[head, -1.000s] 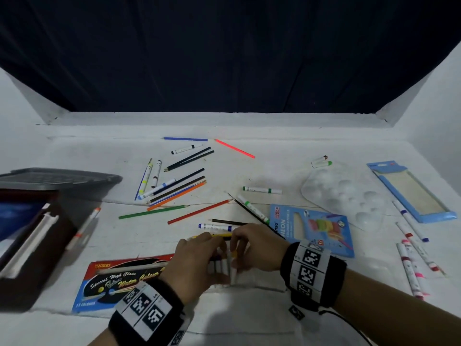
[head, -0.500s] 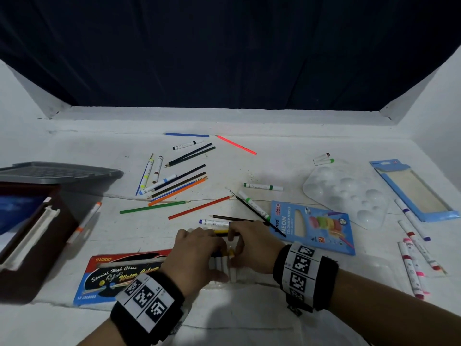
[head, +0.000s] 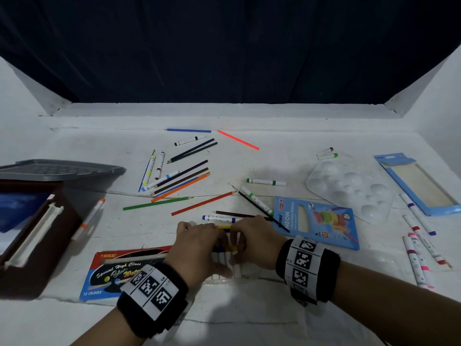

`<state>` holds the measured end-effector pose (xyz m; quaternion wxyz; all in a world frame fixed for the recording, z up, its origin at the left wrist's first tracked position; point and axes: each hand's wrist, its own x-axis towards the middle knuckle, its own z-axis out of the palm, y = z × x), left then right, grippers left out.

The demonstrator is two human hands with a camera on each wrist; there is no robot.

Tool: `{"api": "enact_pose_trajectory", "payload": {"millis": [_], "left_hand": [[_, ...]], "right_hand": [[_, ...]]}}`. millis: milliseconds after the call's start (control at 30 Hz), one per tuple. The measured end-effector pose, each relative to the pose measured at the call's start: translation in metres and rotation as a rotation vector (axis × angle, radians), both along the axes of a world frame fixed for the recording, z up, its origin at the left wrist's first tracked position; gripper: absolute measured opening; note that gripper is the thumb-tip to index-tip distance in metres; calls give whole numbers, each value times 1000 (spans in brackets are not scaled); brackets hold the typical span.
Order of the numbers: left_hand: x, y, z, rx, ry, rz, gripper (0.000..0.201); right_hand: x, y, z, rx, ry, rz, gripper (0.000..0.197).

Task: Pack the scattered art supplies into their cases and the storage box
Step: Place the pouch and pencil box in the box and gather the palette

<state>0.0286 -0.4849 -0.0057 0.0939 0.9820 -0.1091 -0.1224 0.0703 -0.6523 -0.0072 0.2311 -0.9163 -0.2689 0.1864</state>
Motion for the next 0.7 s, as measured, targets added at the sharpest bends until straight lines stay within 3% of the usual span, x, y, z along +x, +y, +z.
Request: {"api": "enact_pose_trajectory", "payload": {"millis": [200, 367, 467, 567, 700], "left_hand": [[-2, 2, 6, -40, -3, 1, 53], [5, 4, 7, -95, 6, -30, 44], [14, -1, 14, -292, -104, -34, 41], [29, -24, 28, -534, -210, -24, 22], [70, -69, 47, -674, -172, -40, 12]], "right_hand": [[4, -11, 13, 153, 109, -80, 29], [1, -42, 26, 346, 80, -207, 8], [4, -67, 34, 411, 19, -290, 6], [14, -96, 43, 442, -50, -369, 9], [42, -142, 56, 450, -122, -488, 9]]}}
